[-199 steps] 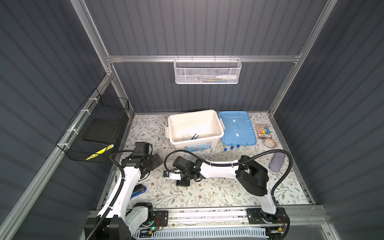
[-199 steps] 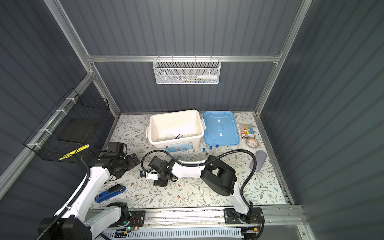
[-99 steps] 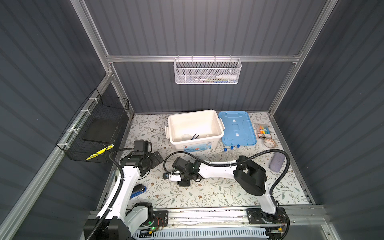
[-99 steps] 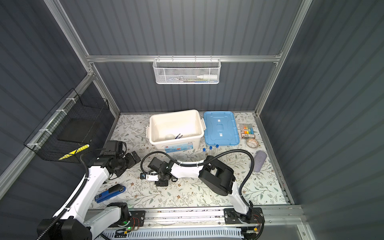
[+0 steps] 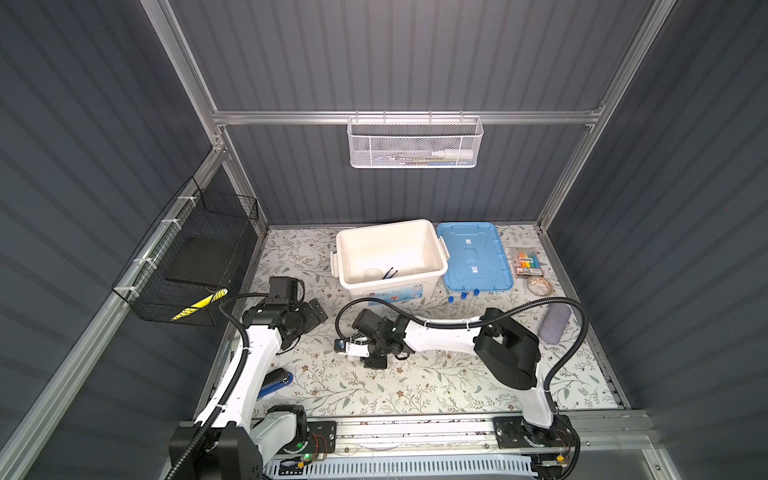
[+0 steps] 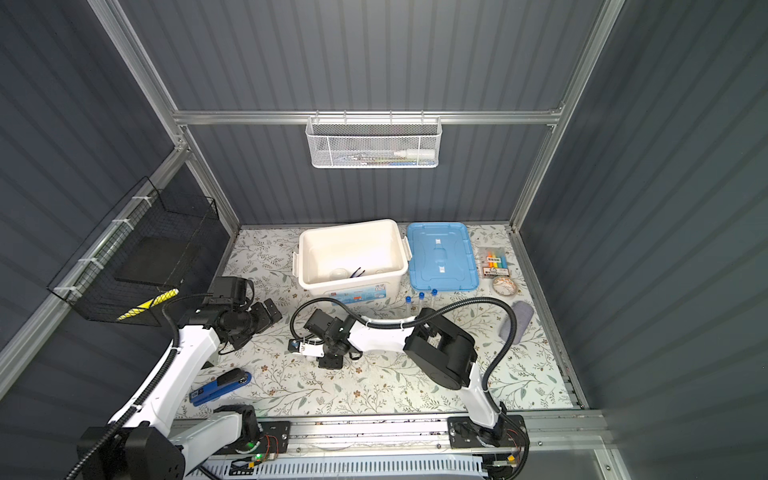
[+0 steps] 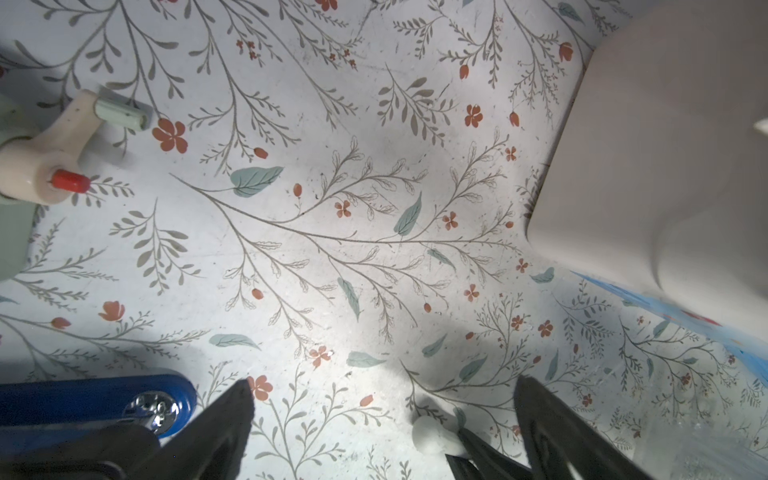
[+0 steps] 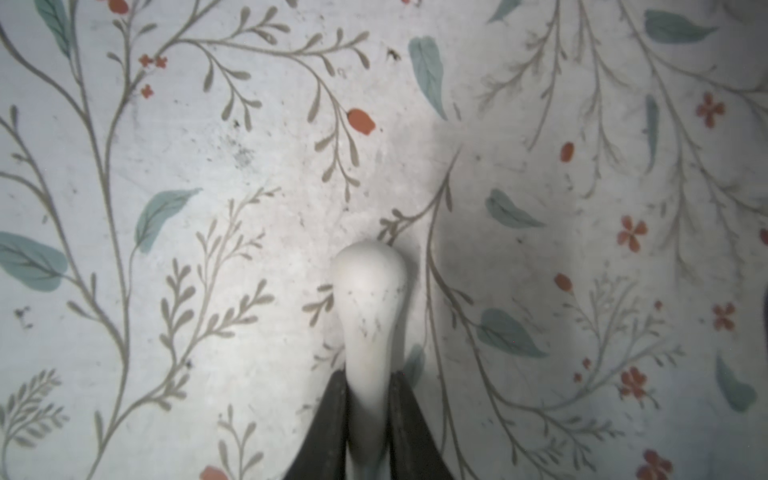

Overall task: Organize the chemistry lab equipment
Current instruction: 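Lift the rod over the bin with the right gripper while the left gripper follows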

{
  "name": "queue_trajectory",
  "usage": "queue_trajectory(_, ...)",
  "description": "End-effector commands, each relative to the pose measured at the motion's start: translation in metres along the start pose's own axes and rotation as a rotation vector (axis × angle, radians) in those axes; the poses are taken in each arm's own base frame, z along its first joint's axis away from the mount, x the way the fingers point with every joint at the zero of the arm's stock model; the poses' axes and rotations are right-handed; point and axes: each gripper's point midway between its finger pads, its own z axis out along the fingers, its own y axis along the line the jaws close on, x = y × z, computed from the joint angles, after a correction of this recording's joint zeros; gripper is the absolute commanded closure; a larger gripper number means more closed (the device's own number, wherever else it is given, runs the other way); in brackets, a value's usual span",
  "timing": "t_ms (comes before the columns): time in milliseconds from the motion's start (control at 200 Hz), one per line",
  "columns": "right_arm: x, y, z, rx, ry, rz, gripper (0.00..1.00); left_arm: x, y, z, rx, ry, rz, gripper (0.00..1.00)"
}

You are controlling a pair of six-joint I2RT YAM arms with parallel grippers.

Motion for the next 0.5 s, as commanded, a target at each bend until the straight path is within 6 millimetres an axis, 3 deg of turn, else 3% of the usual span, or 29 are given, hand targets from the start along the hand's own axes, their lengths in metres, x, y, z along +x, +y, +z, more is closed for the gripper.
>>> queue_trajectory(0, -0.018, -0.005, -0.034, -0.005, -0.085, 0.053, 0.87, -0.013, -0.013, -0.009, 0.049, -0.027, -0.002, 0.0)
queue_trajectory(280, -0.048, -0.025, -0.108, 0.016, -0.206, 0.136, 0.86, -0.027, -0.029, -0.018, 0.094, -0.051, 0.012, 0.0)
queue_trajectory(495, -0.067, -0.078, -0.177, 0.058, -0.306, 0.294, 0.85, -0.047, -0.039, -0.035, 0.126, -0.136, 0.04, 0.0)
